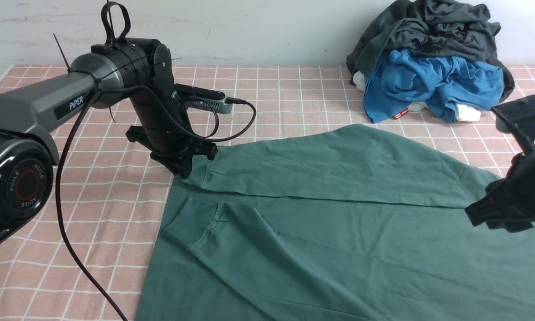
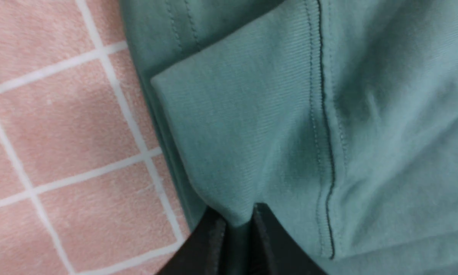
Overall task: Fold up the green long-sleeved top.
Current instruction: Use the left arm to drag and drop the cuff onto the cuff closest to the left arm
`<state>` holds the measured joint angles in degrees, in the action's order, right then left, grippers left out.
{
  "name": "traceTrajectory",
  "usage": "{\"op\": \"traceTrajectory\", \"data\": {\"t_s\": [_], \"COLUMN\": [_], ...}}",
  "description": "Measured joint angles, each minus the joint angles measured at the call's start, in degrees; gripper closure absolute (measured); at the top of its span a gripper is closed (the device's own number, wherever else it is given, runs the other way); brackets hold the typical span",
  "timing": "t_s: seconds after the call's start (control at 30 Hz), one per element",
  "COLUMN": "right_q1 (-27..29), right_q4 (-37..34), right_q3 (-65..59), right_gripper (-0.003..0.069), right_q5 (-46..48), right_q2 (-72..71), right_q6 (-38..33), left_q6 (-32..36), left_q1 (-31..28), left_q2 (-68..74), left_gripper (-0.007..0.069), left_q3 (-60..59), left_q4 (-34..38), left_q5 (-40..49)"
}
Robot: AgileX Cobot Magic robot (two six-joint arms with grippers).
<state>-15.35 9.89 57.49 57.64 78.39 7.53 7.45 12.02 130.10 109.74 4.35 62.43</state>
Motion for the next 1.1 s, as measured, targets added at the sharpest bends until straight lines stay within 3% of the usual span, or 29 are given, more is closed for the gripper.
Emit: {"op": "traceTrajectory", "data": {"t_s": [0.3,0.47,0.63,0.8,1.1], "right_q1": [0.0,0.0,0.0,0.0,-0.61], "right_q4": [-0.22,-0.22,-0.47,-0.88,-5.72], "right_q3": [0.0,0.0,0.0,0.0,0.0], "right_gripper": [0.0428,0.0428,0.0428,0.0428,0.0428], "right_q5": [0.0,1.65,2.33,2.47,3.04], "right_q2": [0.0,-0.57,-4.96,-10.7,-12.15], "right_q6": [-0.02,-0.26,-0.41,-0.41,-2.72], "left_q6": [0.05,0.45,0.4,0.4,0.4], "left_q1": [0.11,0.84,0.98,1.77,2.61], "left_q2": [-3.12,-12.22,-23.77,-36.76,-46.9], "left_gripper": [0.0566,0.0566,0.0566,0.0566,0.0566], "left_q3": [0.0,-3.65,-17.19,-38.76,-57.74], "left_q4": [1.11,4.86,7.77,13.39,18.03], "left_q5": [2.48,6.67,6.16,-0.08,-7.81]}}
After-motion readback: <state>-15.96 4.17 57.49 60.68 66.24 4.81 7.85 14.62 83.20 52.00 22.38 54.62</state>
